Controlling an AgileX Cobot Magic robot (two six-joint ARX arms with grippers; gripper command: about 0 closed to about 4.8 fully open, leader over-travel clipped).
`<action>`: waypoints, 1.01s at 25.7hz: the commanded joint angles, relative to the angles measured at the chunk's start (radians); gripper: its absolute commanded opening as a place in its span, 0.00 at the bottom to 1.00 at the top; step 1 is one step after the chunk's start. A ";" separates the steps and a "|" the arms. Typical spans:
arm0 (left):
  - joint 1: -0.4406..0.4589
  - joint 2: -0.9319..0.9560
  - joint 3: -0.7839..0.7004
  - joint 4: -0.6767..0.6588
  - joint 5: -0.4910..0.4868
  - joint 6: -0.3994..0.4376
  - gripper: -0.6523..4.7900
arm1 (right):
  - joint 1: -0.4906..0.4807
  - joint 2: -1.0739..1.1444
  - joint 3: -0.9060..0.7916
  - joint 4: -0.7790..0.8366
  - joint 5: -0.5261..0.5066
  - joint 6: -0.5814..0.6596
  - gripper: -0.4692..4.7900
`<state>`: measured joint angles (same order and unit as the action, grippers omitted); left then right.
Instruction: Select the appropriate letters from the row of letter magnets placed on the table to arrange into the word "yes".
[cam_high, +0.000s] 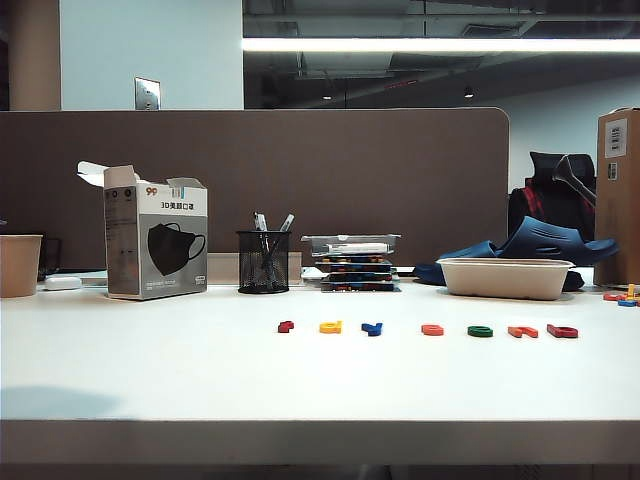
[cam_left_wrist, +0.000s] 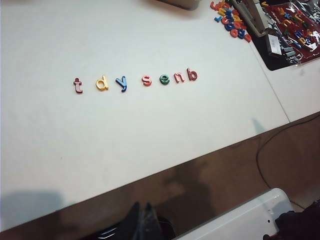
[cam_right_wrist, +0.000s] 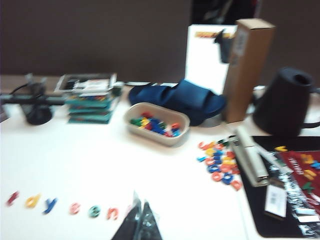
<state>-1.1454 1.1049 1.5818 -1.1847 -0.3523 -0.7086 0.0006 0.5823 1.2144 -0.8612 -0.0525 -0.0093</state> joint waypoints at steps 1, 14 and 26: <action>0.000 -0.002 0.005 0.013 -0.007 -0.002 0.11 | 0.000 0.066 0.087 -0.087 -0.059 0.002 0.07; 0.000 -0.002 0.005 0.012 -0.007 -0.002 0.11 | 0.003 0.285 0.316 -0.280 -0.273 0.002 0.07; 0.000 -0.002 0.005 0.012 -0.007 -0.002 0.11 | 0.262 0.533 0.378 -0.375 -0.258 0.002 0.07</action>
<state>-1.1454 1.1046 1.5818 -1.1847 -0.3523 -0.7086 0.2352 1.1038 1.5841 -1.2476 -0.3267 -0.0090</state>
